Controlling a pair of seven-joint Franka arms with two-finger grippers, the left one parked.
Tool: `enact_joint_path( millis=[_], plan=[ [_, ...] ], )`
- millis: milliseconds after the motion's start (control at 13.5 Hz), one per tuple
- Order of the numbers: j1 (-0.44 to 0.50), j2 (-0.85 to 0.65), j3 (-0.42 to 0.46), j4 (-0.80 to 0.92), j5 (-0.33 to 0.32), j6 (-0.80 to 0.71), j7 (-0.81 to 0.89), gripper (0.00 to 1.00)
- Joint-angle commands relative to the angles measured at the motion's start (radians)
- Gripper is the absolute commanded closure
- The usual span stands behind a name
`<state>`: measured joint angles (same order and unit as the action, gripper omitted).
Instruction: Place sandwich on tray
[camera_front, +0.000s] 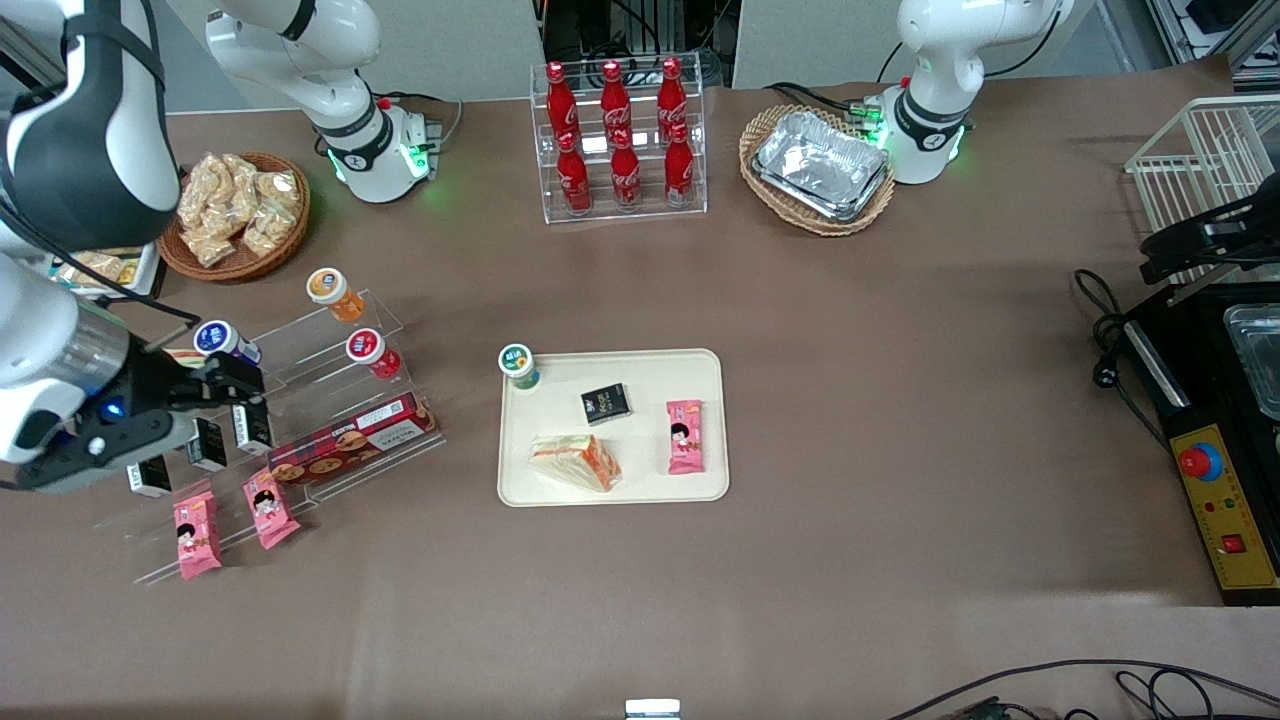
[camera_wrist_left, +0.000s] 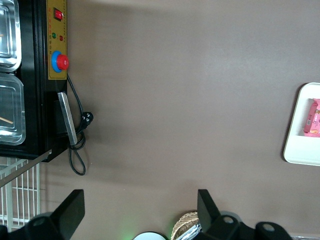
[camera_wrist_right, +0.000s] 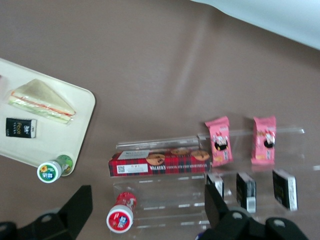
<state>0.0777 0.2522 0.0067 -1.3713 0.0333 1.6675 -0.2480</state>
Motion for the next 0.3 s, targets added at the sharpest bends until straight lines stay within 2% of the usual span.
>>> enact_joint_path(
  millis=[0,222],
  plan=[
    [0.002,-0.024,-0.011,-0.023,-0.038,-0.035,0.110,0.00],
    [0.005,-0.034,-0.045,-0.023,-0.035,-0.058,0.111,0.00]
  ],
)
